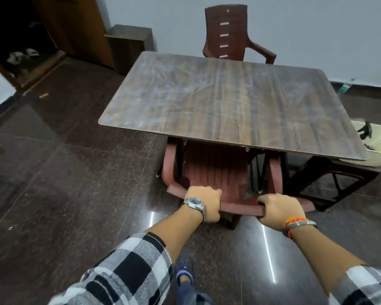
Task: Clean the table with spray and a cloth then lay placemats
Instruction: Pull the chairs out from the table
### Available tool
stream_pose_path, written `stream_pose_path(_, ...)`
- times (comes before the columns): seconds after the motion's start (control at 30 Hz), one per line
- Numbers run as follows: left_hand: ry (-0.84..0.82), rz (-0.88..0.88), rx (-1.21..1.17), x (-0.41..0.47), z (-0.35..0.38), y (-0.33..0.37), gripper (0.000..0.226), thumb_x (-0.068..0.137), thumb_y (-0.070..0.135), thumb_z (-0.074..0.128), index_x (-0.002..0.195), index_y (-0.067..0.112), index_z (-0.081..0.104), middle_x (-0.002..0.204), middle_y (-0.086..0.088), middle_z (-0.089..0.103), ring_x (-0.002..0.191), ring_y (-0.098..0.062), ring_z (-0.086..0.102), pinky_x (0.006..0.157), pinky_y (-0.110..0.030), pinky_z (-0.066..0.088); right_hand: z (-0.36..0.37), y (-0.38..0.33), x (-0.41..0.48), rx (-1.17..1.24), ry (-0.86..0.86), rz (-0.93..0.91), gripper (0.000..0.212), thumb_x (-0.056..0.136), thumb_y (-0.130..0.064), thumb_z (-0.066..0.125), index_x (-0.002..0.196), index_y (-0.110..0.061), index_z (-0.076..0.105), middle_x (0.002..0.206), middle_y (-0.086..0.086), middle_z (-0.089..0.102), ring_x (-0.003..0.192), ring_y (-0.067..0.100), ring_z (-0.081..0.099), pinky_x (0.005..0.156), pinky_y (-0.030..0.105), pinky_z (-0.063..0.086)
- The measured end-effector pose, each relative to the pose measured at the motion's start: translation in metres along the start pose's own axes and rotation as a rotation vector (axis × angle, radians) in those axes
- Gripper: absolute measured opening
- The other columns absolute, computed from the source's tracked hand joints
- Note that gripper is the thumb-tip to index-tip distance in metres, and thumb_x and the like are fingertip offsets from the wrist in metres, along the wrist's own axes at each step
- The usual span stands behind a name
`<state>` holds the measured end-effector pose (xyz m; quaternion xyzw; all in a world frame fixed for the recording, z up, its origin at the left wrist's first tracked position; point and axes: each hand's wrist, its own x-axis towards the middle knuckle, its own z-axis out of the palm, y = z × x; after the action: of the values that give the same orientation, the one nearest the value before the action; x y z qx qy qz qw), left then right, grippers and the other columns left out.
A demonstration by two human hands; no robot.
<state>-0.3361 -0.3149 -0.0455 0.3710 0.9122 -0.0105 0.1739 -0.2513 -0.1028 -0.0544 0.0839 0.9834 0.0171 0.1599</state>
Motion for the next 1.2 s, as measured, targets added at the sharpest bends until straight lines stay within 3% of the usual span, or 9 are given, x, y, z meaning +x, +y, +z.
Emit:
stream_pose_path(0.1,-0.300,0.094,-0.212,0.010,-0.020,-0.019,0.099,0.069,0.066,0.070,0.149,0.024,0.028,0.133,-0.004,0.057,0.117,-0.029,0.057,0.088,-0.037,0.049,-0.003,0.004,0.002,0.001,-0.034,-0.051,0.065,0.061,-0.068,0.055,0.122,-0.045,0.054,0.116,-0.015,0.065,0.107,0.011,0.059,0.088,0.031,0.051)
stream_pose_path(0.17,-0.395,0.078,-0.449,0.020,-0.034,-0.038,0.111,0.062,0.074,0.070,0.152,0.029,0.022,0.146,0.000,0.046,0.130,-0.025,0.048,0.104,-0.035,0.042,-0.010,0.005,0.006,0.057,-0.224,-0.079,0.097,0.049,-0.084,0.059,0.137,-0.048,0.039,0.128,-0.012,0.055,0.119,0.011,0.052,0.098,0.031,0.045)
stream_pose_path(0.3,-0.118,-0.034,-0.439,0.044,-0.056,-0.091,0.098,0.073,0.082,0.049,0.151,0.027,0.026,0.154,-0.001,0.037,0.137,-0.023,0.040,0.111,-0.038,0.035,-0.041,-0.002,0.045,0.748,-0.719,-0.029,0.124,0.042,-0.069,0.086,0.146,-0.025,0.035,0.135,-0.005,0.053,0.121,0.011,0.054,0.108,0.028,0.039)
stream_pose_path(0.37,0.043,-0.060,-0.297,0.048,-0.065,-0.119,0.085,0.086,0.072,0.041,0.152,0.022,0.024,0.156,-0.001,0.033,0.140,-0.021,0.036,0.113,-0.040,0.031,-0.052,-0.023,0.083,0.712,-0.511,-0.011,0.112,0.054,-0.069,0.080,0.144,-0.016,0.040,0.135,-0.004,0.056,0.124,0.012,0.054,0.111,0.028,0.036)
stream_pose_path(0.5,0.270,-0.146,-0.127,0.060,-0.086,-0.177,0.074,0.094,0.058,0.035,0.154,0.019,0.016,0.160,0.000,0.022,0.145,-0.019,0.024,0.117,-0.042,0.017,-0.097,-0.097,0.166,0.428,0.217,-0.039,0.082,0.086,-0.063,0.046,0.147,-0.010,0.035,0.154,0.010,0.036,0.146,0.024,0.023,0.119,0.045,0.015)
stream_pose_path(0.63,0.397,-0.286,-0.088,0.068,-0.119,-0.249,0.076,0.096,0.058,0.029,0.155,0.021,-0.001,0.163,0.003,0.000,0.149,-0.018,0.003,0.120,-0.046,0.004,-0.164,-0.187,0.235,0.385,0.562,-0.109,0.072,0.094,-0.048,0.041,0.150,-0.005,0.028,0.158,0.012,0.026,0.148,0.025,0.016,0.120,0.041,0.008)
stream_pose_path(0.87,0.629,-0.428,-0.001,0.073,-0.177,-0.423,0.081,0.095,0.060,0.028,0.154,0.019,-0.009,0.162,0.001,-0.013,0.149,-0.021,-0.009,0.118,-0.047,-0.006,-0.234,-0.342,0.348,0.235,0.692,-0.136,0.078,0.095,-0.054,0.033,0.153,-0.006,0.013,0.162,0.013,0.011,0.150,0.027,0.005,0.120,0.042,-0.001)
stream_pose_path(1.1,0.638,-0.393,0.036,0.061,-0.230,-0.619,0.079,0.095,0.058,0.029,0.154,0.021,-0.009,0.162,0.003,-0.012,0.149,-0.021,-0.009,0.117,-0.047,-0.008,-0.288,-0.496,0.449,0.229,0.726,-0.082,0.081,0.090,-0.057,0.026,0.151,-0.003,0.023,0.159,0.016,0.022,0.148,0.029,0.018,0.120,0.047,0.014)
stream_pose_path(1.2,0.586,-0.402,0.051,0.065,-0.241,-0.689,0.078,0.096,0.058,0.026,0.153,0.021,-0.011,0.161,0.003,-0.016,0.148,-0.020,-0.012,0.116,-0.046,-0.012,-0.301,-0.544,0.483,0.220,0.663,-0.022,0.081,0.091,-0.059,0.024,0.152,-0.006,0.019,0.160,0.014,0.018,0.149,0.027,0.014,0.119,0.043,0.008)
